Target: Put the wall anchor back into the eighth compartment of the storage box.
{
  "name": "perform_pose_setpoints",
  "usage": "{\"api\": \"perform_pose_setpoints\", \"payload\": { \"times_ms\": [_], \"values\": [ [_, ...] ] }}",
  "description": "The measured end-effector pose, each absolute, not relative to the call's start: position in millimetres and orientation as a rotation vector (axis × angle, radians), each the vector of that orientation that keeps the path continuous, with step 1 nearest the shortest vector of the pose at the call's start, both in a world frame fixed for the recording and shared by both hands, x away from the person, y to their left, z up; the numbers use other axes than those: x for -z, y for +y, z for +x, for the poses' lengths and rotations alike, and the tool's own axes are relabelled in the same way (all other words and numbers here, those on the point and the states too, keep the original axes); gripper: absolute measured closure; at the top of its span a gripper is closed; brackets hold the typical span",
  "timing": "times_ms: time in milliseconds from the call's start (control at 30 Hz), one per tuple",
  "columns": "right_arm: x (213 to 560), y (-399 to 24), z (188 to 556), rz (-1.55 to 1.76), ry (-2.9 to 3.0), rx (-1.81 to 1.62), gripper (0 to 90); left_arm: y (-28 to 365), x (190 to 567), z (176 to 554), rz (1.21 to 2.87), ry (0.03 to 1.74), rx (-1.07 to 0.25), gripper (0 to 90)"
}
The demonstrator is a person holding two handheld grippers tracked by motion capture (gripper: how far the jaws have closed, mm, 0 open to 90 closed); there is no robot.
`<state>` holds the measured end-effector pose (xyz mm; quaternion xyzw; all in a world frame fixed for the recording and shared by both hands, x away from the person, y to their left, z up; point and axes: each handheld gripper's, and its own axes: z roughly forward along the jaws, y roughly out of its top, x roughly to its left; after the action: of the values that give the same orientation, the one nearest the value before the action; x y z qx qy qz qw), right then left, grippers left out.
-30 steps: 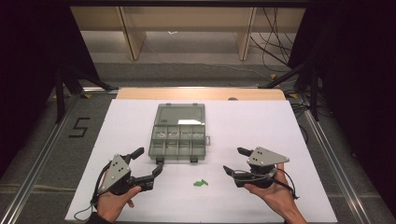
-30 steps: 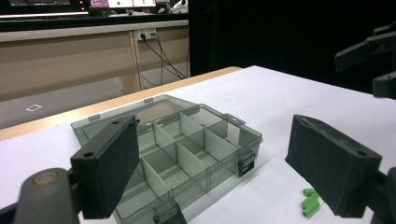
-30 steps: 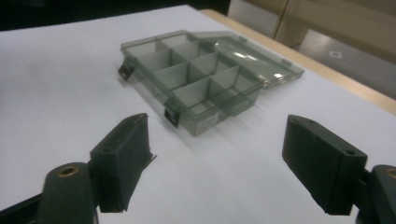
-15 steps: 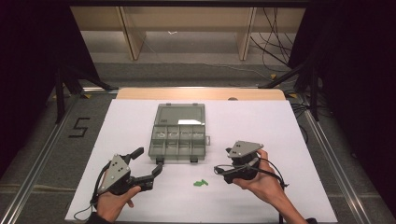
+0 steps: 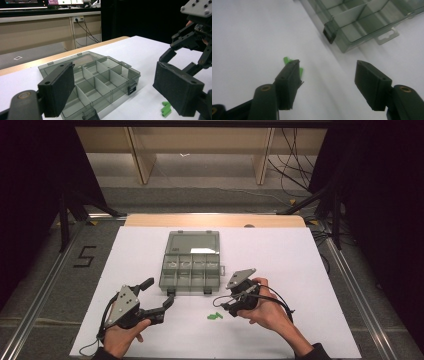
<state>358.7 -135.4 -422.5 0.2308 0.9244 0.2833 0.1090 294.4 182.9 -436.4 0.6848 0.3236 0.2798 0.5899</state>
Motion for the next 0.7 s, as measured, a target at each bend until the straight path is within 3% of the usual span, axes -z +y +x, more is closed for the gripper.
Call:
{"api": "perform_pose_setpoints", "payload": {
  "times_ms": [700],
  "values": [
    [445.8,-106.4,365.7,0.661,2.893,-0.643,54.6,182.6,436.0,294.4,1.589,0.755,-0.645,16.3]
  ]
}}
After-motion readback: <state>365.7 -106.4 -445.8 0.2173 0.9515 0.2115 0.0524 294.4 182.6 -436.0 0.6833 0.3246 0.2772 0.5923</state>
